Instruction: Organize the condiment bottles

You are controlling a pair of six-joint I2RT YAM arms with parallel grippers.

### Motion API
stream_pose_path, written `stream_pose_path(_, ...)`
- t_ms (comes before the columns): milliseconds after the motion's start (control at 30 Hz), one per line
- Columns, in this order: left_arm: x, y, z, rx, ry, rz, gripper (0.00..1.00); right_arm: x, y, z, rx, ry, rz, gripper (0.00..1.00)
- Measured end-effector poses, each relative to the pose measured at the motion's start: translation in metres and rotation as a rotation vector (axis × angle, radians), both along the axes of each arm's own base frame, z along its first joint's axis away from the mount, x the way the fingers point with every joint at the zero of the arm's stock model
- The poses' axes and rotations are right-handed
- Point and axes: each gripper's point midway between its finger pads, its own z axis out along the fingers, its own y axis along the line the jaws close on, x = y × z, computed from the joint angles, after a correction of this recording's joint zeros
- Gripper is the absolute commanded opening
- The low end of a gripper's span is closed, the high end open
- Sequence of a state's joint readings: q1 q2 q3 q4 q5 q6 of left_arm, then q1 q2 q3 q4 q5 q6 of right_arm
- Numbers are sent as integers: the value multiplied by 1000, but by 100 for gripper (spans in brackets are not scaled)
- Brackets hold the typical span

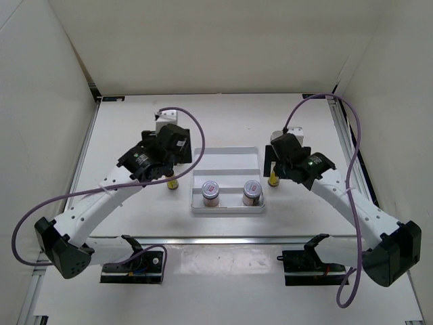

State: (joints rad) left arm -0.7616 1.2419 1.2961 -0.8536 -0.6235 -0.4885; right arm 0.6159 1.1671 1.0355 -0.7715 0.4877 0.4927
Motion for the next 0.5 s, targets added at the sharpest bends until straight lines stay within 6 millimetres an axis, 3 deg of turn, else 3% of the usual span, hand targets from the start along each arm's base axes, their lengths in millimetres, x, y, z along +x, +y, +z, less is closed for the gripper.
stream_pose_path(167,4,52,-27,45,48,131,100,14,0,-13,-26,27,13,100)
stream_pose_path(267,1,64,-39,57,78,153,100,20,-2,-34,-73,89,10,100)
stream_pose_path(367,-2,69,-46,56,96,155,100,24,-3,-53,-114,143,11,92)
stream_pose_path(500,-2,74,-47,44,106,158,100,30,-2,-56,-124,150,11,85)
